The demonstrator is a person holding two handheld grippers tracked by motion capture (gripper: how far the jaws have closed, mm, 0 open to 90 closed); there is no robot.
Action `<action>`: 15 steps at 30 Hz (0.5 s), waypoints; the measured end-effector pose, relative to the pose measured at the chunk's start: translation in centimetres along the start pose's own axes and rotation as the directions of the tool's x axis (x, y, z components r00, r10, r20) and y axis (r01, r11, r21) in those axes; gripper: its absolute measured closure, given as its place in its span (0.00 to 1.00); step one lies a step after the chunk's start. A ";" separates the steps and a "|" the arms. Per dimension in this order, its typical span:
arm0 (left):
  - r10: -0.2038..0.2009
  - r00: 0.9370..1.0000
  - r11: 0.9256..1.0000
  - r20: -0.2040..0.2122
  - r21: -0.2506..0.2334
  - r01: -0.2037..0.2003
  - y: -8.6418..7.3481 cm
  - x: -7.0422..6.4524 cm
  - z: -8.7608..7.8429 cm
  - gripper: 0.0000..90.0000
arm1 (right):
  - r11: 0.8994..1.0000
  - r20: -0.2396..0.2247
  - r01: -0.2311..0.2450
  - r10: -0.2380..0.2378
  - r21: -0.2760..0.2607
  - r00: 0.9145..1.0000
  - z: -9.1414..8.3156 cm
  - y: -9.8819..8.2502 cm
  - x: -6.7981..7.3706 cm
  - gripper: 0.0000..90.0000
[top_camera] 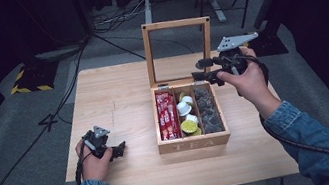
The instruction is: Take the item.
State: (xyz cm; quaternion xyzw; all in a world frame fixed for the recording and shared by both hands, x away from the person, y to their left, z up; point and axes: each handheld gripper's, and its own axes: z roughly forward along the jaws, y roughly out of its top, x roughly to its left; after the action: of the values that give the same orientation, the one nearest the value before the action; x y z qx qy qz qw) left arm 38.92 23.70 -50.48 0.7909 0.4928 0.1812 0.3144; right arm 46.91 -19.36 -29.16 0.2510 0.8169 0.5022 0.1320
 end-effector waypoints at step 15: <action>-0.001 1.000 1.000 0.000 0.000 0.001 0.0 0.0 0.0 0.06 | 0.999 -0.067 -0.002 0.006 0.050 0.998 2.4 -2.5 2.3 0.44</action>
State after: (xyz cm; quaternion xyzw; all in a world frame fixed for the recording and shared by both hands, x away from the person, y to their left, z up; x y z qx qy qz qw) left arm 38.91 23.69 -50.48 0.7905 0.4933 0.1811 0.3147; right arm 45.38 -17.23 -32.42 0.2389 0.8326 0.4902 0.0973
